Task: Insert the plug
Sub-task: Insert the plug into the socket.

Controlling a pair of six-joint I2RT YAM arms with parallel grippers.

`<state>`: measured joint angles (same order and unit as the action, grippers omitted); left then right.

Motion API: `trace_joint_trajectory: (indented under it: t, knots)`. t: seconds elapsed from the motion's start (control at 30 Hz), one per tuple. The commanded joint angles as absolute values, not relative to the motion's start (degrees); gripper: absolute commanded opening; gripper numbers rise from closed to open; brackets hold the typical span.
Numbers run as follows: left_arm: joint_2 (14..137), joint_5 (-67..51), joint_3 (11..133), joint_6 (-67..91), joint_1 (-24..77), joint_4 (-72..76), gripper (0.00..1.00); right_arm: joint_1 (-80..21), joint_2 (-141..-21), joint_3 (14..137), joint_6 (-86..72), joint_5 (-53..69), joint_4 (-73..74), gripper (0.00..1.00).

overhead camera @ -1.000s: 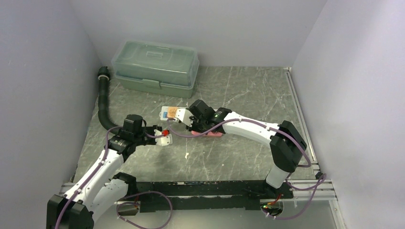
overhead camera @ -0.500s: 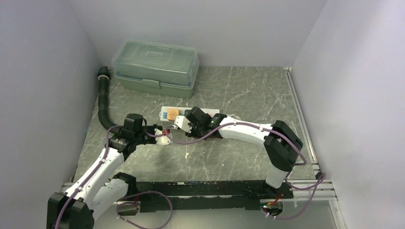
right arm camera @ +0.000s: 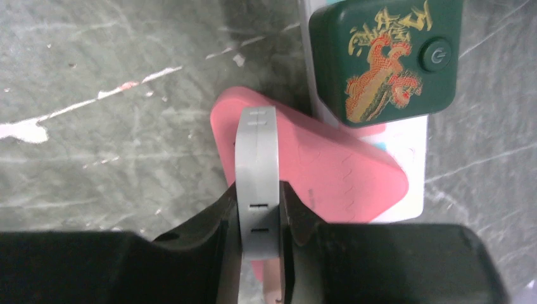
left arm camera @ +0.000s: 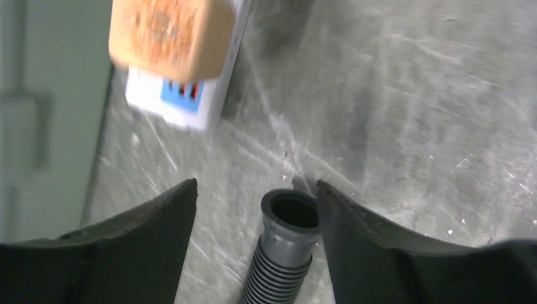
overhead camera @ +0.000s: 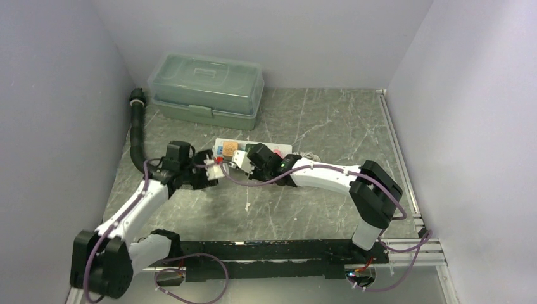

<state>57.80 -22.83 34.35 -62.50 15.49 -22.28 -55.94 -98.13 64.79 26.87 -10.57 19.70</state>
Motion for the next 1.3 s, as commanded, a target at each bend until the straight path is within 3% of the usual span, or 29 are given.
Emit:
trace_joint_trajectory:
  t: [0.0,0.07,0.1,0.37,0.5,0.73,1.0,1.27]
  knots:
    - [64.9,-21.7,40.1,-50.4,10.5,-17.6,0.84,-56.8,-95.7,62.7,28.7,-11.4,16.8,0.22]
    - [64.5,-24.0,39.0,-49.6,10.3,-16.0,0.98,-56.8,-95.5,62.3,28.8,-11.1,16.4,0.23]
    - [64.6,-24.6,38.4,-48.5,10.1,-14.2,0.99,-56.8,-95.2,61.9,28.9,-11.1,16.1,0.23]
    - [65.1,-29.0,33.0,-47.2,6.8,1.5,1.00,-56.6,-94.4,60.6,29.6,-10.7,14.5,0.23]
    - [68.2,-38.3,34.8,-49.8,7.4,6.0,1.00,-56.6,-94.8,61.0,29.8,-10.6,14.8,0.23]
    - [77.1,-41.8,39.4,-55.8,10.0,8.9,1.00,-56.5,-95.2,61.4,29.4,-10.4,14.8,0.23]
    - [84.9,-46.6,48.4,-60.5,10.4,1.6,1.00,-56.5,-95.4,61.2,29.3,-9.8,14.7,0.22]
    - [89.7,-52.2,54.2,-70.8,10.5,-14.7,1.00,-56.4,-95.3,60.5,29.3,-9.5,14.1,0.20]
